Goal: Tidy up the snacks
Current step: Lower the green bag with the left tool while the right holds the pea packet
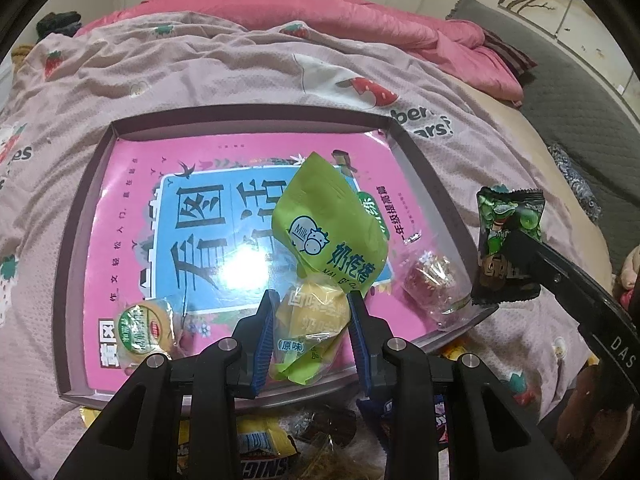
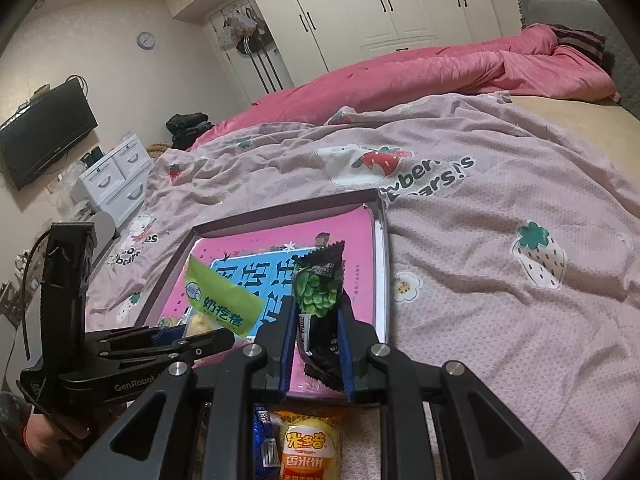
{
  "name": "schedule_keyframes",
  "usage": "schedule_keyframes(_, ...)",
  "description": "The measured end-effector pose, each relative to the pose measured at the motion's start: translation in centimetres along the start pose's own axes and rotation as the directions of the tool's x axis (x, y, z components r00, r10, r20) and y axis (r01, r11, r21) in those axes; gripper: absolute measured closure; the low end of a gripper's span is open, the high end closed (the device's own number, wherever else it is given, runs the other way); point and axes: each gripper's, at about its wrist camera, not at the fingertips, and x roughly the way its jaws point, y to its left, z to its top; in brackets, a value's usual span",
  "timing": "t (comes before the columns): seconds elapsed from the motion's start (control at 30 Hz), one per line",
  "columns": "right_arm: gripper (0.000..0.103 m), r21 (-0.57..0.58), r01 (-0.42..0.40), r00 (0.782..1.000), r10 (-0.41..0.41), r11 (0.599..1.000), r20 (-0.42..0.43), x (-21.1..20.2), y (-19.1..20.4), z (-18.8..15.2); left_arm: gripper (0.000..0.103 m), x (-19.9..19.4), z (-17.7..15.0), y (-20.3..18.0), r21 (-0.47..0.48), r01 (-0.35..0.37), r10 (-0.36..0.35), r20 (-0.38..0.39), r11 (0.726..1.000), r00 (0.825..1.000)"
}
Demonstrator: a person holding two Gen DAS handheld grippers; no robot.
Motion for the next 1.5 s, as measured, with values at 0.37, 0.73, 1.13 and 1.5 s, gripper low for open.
schedule_keyframes(0.37, 0.083, 0.02, 0.044, 0.998, -0.043, 0.999, -0.054, 1.3, -1.1, 0.0, 0.068, 1.1, -0.3, 0.2, -0.004, -0.004, 0.004, -0.031, 1.0, 1.0)
schedule_keyframes(0.73, 0.083, 0.027, 0.083, 0.995, -0.081, 0.996, -0.056, 1.7, -1.5, -0.1, 0.068, 1.4, -0.4, 0.4, 0.0, -0.001, 0.001, -0.026, 1.0, 1.0)
schedule_keyframes(1.13, 0.083, -0.013, 0.078, 0.992, -0.079, 0.997, -0.102, 3.2, -0.4, -0.6, 0.068, 1.1, -0.4, 2.0, -0.025, -0.056, 0.056, -0.017, 0.998, 0.998)
schedule_keyframes(1.5, 0.083, -0.029, 0.026, 0.992, -0.029, 0.999, -0.123, 3.8, 0.5, -1.0, 0.068, 1.2, -0.3, 2.3, -0.035, -0.092, 0.092, 0.0, 0.995, 0.996)
